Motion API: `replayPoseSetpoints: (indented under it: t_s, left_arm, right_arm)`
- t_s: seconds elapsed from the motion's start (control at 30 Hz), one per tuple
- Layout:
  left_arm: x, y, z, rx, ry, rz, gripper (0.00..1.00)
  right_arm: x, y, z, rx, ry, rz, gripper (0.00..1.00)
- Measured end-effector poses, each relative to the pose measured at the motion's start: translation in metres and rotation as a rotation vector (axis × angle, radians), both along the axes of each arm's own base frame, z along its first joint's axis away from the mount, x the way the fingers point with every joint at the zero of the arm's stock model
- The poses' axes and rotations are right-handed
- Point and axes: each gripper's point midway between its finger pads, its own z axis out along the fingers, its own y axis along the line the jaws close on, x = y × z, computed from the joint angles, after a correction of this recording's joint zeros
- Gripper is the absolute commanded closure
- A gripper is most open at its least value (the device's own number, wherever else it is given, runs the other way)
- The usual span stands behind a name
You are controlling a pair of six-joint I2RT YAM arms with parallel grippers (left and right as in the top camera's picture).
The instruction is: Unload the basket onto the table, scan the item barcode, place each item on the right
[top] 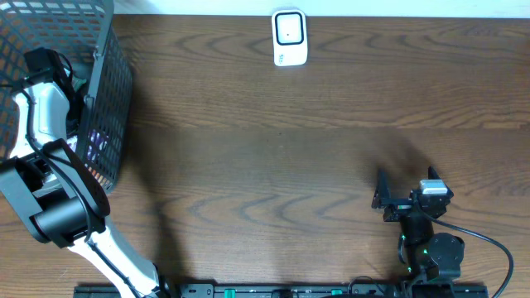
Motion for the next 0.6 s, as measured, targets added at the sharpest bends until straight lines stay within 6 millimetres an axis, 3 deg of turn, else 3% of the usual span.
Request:
replayPoseSetpoints:
  t_s: [0.17,0.27,0.33,0.4,0.5,0.6]
  left_arm:
    - [0.001,-0.001,0.014,-0.008,-0.039,0.0,0.93]
    - [0.015,0.0,0.049,0.006,-0.173,-0.009,0.93]
    - [0.029,0.001,0.094,0.039,-0.325,-0.03,0.93]
    - [0.037,-0.003,0.151,0.084,-0.49,-0.055,0.93]
    - [0.032,-0.012,0.234,0.161,-0.699,-0.091,0.93]
    - [0.022,-0.022,0.289,0.214,-0.836,-0.117,0.93]
  right_arm:
    - [0.0,0.0,0.0,0.0,0.0,0.0,0.01]
    - [0.0,0.0,0.0,0.0,0.0,0.0,0.01]
    - [0.0,0.0,0.0,0.0,0.0,0.0,0.01]
    - [0.0,0.0,0.0,0.0,0.0,0.0,0.01]
    - [0.0,0.0,0.0,0.0,0.0,0.0,0.01]
    - [0.0,0.0,0.0,0.0,0.0,0.0,0.01]
